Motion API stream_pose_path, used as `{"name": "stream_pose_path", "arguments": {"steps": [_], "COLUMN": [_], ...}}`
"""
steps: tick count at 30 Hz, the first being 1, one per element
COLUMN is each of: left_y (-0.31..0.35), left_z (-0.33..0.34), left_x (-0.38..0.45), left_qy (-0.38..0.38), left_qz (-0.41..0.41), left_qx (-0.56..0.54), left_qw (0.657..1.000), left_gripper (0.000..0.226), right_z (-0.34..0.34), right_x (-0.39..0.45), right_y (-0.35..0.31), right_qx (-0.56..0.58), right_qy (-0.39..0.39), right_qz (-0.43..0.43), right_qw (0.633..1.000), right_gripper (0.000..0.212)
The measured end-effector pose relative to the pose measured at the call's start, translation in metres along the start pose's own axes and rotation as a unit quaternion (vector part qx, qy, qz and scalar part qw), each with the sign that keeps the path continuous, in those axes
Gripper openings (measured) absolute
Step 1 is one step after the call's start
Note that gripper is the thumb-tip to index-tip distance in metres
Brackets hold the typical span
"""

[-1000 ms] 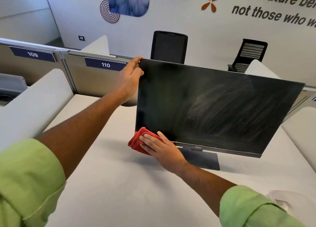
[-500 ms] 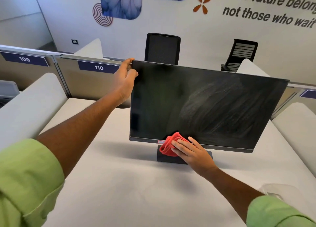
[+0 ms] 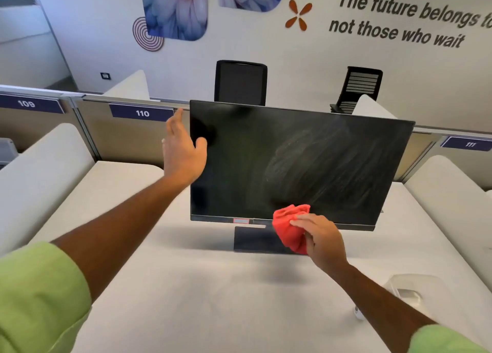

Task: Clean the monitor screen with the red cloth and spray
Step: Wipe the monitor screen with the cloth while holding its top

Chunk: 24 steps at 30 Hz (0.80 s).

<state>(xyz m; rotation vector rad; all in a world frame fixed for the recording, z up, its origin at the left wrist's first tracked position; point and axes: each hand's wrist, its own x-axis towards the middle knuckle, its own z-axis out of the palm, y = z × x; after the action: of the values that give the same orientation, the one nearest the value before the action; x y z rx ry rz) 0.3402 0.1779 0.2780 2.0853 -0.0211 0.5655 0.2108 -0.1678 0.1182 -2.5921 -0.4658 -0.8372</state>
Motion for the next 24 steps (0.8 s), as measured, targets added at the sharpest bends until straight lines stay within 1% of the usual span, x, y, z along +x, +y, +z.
{"name": "stream_pose_path", "arguments": {"steps": [1, 2, 3, 4, 5, 6, 7, 9, 11, 12, 14, 15, 17, 18, 19, 20, 21, 22, 23, 24], "left_y": [0.001, 0.003, 0.007, 0.012, 0.018, 0.023, 0.028, 0.034, 0.039, 0.041, 0.044, 0.046, 0.049, 0.05, 0.05, 0.049, 0.048, 0.046, 0.044, 0.042], "left_z": [0.001, 0.003, 0.006, 0.01, 0.014, 0.02, 0.025, 0.036, 0.046, 0.051, 0.056, 0.057, 0.057, 0.057, 0.057, 0.057, 0.055, 0.054, 0.053, 0.053], "left_x": [-0.011, -0.022, -0.033, -0.042, -0.049, -0.055, -0.06, -0.069, -0.076, -0.079, -0.083, -0.083, -0.081, -0.079, -0.078, -0.077, -0.076, -0.076, -0.076, -0.076], "left_qy": [0.034, 0.059, 0.07, 0.062, 0.033, -0.017, -0.076, -0.181, -0.243, -0.258, -0.268, -0.267, -0.26, -0.26, -0.267, -0.279, -0.291, -0.298, -0.298, -0.296], "left_qz": [0.035, 0.081, 0.133, 0.189, 0.241, 0.286, 0.324, 0.393, 0.426, 0.433, 0.439, 0.438, 0.42, 0.401, 0.37, 0.327, 0.275, 0.218, 0.161, 0.107], "left_qx": [0.032, 0.06, 0.079, 0.09, 0.091, 0.087, 0.087, 0.106, 0.132, 0.138, 0.137, 0.13, 0.114, 0.106, 0.093, 0.069, 0.037, 0.006, -0.017, -0.031], "left_qw": [0.998, 0.993, 0.985, 0.976, 0.966, 0.954, 0.939, 0.895, 0.862, 0.853, 0.847, 0.849, 0.862, 0.872, 0.885, 0.9, 0.915, 0.929, 0.941, 0.949], "left_gripper": [0.066, 0.064, 0.06, 0.057, 0.053, 0.053, 0.057, 0.073, 0.083, 0.082, 0.07, 0.06, 0.04, 0.034, 0.031, 0.028, 0.024, 0.022, 0.022, 0.024], "right_z": [-0.006, -0.013, -0.02, -0.027, -0.033, -0.038, -0.041, -0.045, -0.045, -0.045, -0.044, -0.043, -0.042, -0.043, -0.042, -0.042, -0.042, -0.042, -0.043, -0.045], "right_x": [0.003, 0.007, 0.013, 0.021, 0.027, 0.034, 0.04, 0.051, 0.059, 0.06, 0.062, 0.065, 0.074, 0.079, 0.081, 0.081, 0.079, 0.074, 0.07, 0.065], "right_y": [-0.003, -0.007, -0.01, -0.014, -0.016, -0.018, -0.02, -0.027, -0.037, -0.041, -0.047, -0.051, -0.064, -0.07, -0.074, -0.074, -0.072, -0.068, -0.064, -0.059], "right_qx": [0.055, 0.113, 0.178, 0.241, 0.304, 0.361, 0.414, 0.504, 0.569, 0.593, 0.638, 0.646, 0.628, 0.622, 0.62, 0.626, 0.646, 0.668, 0.687, 0.702], "right_qy": [0.019, 0.019, 0.002, -0.018, -0.03, -0.036, -0.038, -0.044, -0.061, -0.068, -0.079, -0.089, -0.13, -0.158, -0.175, -0.172, -0.153, -0.124, -0.105, -0.098], "right_qz": [0.066, 0.141, 0.211, 0.265, 0.301, 0.325, 0.344, 0.365, 0.367, 0.368, 0.373, 0.376, 0.381, 0.372, 0.36, 0.354, 0.368, 0.397, 0.424, 0.436], "right_qw": [0.996, 0.983, 0.961, 0.933, 0.903, 0.874, 0.842, 0.782, 0.734, 0.713, 0.669, 0.658, 0.666, 0.671, 0.675, 0.673, 0.651, 0.617, 0.581, 0.555], "right_gripper": [0.034, 0.039, 0.044, 0.048, 0.05, 0.052, 0.052, 0.052, 0.05, 0.049, 0.047, 0.047, 0.044, 0.044, 0.046, 0.046, 0.041, 0.04, 0.048, 0.061]}}
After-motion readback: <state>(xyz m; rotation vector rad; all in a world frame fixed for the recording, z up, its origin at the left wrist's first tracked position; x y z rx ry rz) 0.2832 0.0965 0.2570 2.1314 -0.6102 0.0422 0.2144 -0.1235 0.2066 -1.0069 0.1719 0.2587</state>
